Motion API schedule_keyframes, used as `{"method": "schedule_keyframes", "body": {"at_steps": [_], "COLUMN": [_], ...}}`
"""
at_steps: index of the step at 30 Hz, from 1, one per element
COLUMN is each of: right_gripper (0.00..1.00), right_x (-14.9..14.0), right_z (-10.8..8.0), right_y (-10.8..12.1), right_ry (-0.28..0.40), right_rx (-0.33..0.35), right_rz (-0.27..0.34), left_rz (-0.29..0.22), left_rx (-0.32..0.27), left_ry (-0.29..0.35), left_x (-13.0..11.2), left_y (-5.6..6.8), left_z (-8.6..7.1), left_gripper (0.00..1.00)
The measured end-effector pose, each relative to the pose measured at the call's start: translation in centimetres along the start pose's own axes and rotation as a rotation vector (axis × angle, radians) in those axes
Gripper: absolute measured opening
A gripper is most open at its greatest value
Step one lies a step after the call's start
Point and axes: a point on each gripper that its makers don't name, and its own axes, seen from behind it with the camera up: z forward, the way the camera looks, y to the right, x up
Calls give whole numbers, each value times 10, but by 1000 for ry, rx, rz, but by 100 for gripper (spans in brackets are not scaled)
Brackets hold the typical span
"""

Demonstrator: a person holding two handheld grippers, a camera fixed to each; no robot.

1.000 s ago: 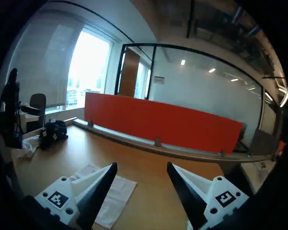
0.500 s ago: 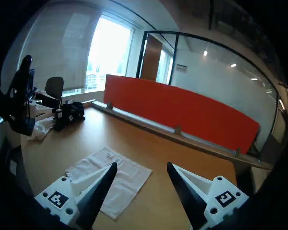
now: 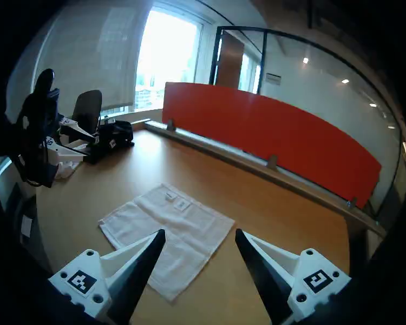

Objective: Fold towel

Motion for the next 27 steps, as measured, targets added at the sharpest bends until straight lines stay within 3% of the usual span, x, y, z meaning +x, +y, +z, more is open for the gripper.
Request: {"method": "schedule_keyframes", "body": {"at_steps": [14, 27], "right_gripper": [100, 100], "right_x": [-63, -124], "right_z": [30, 51], "right_y": [-21, -41], "right_ry": [-99, -201], "right_rx": [64, 118], "right_rz": [-11, -28], "left_rz": [1, 41], "left_rx": [-82, -148], "left_ry": [-124, -236], "left_x": [-65, -120], "left_y": [30, 54], "left_z": [30, 52], "left_gripper": [97, 97]}}
